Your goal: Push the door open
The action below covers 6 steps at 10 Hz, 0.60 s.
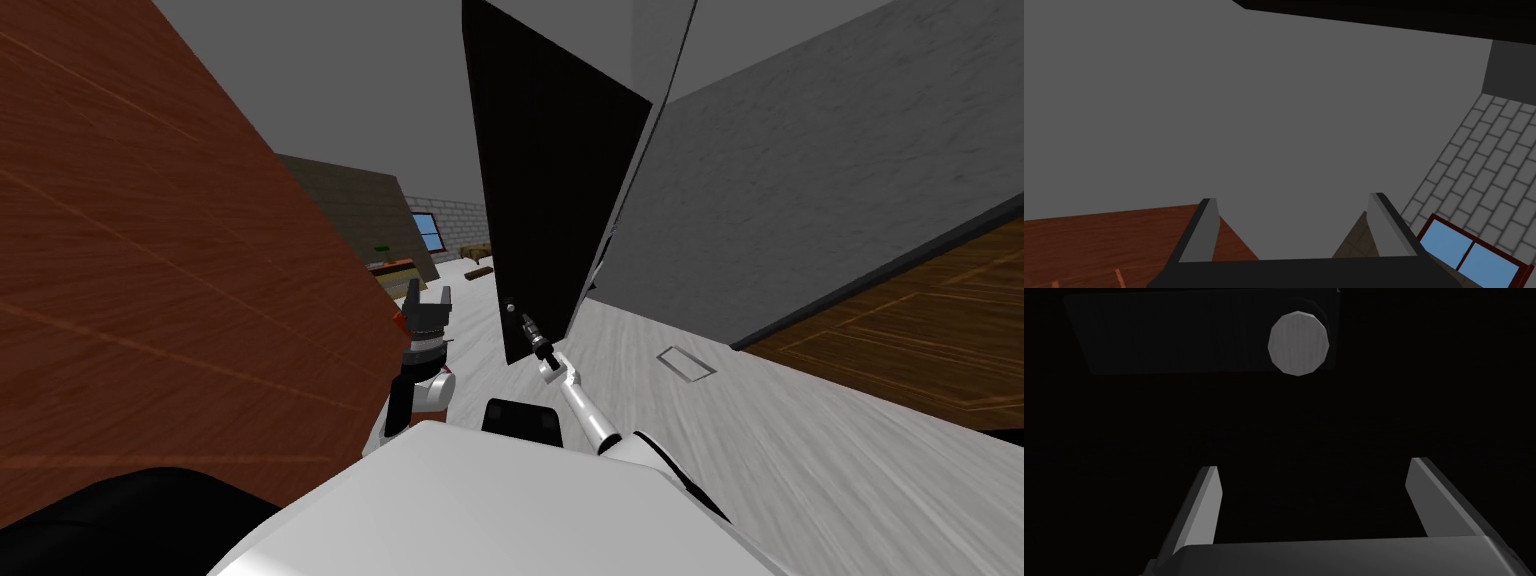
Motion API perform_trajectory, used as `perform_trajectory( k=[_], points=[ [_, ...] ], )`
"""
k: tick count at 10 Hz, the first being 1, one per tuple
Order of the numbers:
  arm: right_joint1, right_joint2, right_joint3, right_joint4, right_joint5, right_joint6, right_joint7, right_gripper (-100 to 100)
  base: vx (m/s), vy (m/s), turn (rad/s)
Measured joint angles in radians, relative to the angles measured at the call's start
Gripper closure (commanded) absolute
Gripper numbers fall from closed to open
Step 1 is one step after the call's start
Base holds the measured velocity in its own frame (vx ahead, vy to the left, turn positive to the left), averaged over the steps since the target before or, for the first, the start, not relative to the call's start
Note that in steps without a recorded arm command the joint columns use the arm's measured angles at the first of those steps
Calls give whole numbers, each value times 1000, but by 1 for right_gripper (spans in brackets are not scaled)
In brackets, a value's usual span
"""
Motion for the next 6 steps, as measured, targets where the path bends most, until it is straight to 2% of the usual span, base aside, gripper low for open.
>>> perform_trajectory(
  k=[1,2,3,6],
  points=[
    [-1,22,4,1,3,1,1,-100,-96,-54,8],
    [0,25,4,1,3,2,2,-100,70,40,26],
    [-3,9,3,2,2,2,1,-100,143,83,17],
    [-6,-7,-8,15,0,-7,11,-100,179,137,22]
  ],
)
